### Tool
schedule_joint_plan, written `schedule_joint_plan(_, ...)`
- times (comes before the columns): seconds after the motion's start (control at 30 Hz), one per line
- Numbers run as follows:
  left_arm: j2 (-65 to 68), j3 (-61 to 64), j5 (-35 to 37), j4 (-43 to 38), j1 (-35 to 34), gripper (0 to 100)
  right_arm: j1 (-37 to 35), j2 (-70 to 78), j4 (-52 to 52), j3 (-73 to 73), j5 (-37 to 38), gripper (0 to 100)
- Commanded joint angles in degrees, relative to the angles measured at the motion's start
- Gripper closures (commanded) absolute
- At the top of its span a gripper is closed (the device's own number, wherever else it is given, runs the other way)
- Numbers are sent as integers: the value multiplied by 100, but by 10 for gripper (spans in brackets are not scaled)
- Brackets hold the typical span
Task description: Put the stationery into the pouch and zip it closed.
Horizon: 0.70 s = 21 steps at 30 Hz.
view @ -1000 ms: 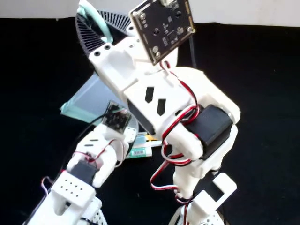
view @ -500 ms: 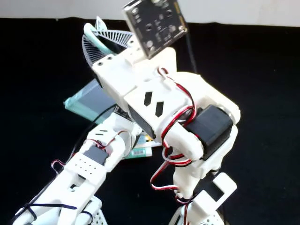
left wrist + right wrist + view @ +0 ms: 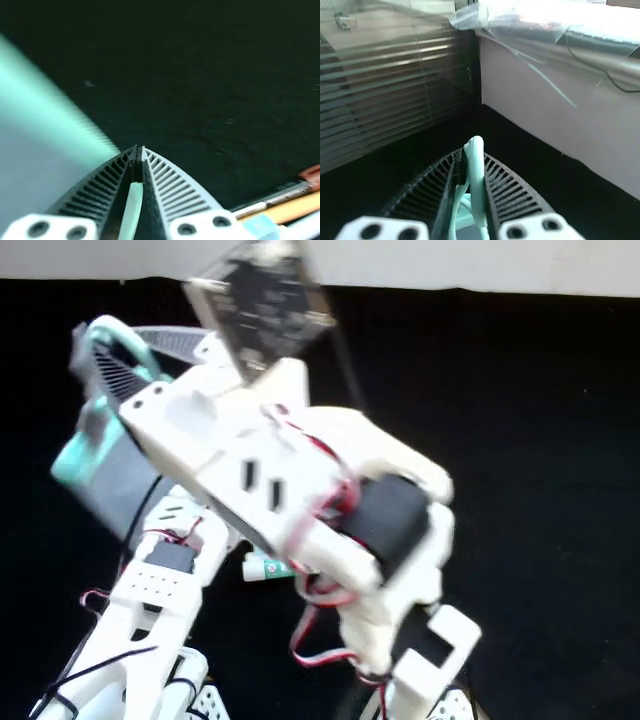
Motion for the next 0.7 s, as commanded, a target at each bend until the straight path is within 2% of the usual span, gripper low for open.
schedule_joint_plan(0.0,4,-215,26,-88,-259,993,-57,198,-145,-154,-70,993)
schedule_joint_plan(0.17,-145,-189,26,-70,-251,993,-40,224,-127,-154,-44,993)
schedule_joint_plan(0.27,-602,-189,26,290,-242,993,-22,224,-119,-154,-44,993)
schedule_joint_plan(0.47,-1710,-189,26,1688,-207,993,-13,207,66,-163,-35,993)
schedule_joint_plan(0.67,-2958,-189,26,3226,242,993,286,207,48,-224,-35,993)
